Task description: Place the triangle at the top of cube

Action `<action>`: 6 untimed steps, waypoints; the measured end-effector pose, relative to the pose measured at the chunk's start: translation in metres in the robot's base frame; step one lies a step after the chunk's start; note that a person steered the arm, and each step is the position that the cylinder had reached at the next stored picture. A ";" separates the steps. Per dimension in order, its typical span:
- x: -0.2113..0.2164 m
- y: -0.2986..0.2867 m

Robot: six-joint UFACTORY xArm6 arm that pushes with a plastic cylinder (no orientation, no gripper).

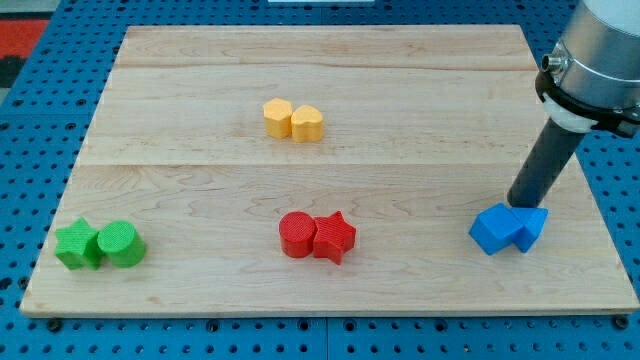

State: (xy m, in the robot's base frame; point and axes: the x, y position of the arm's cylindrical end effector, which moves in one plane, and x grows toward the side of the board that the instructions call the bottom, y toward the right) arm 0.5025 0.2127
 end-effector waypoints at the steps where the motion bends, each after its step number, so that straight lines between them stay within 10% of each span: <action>1: 0.000 0.000; 6: -0.051 0.009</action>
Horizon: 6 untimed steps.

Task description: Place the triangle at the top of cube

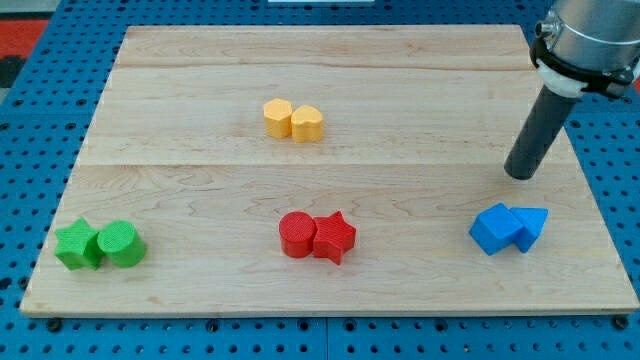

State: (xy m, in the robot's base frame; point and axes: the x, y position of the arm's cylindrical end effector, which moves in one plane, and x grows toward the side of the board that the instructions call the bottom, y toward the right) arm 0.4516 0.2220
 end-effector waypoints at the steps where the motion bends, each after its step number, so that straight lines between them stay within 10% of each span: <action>1: -0.004 0.053; 4: 0.134 0.071; 6: 0.103 0.021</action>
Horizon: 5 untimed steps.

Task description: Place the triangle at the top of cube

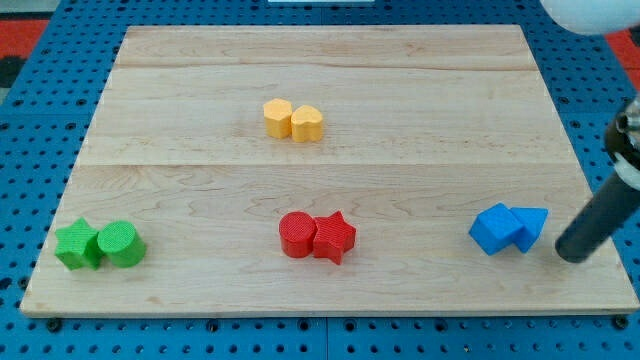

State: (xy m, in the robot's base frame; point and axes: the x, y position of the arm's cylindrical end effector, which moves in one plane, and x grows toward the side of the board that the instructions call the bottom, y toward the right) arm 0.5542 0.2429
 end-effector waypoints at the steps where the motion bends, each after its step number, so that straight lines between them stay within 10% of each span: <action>1: -0.020 -0.012; 5: -0.094 -0.048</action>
State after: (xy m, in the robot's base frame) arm 0.4601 0.1951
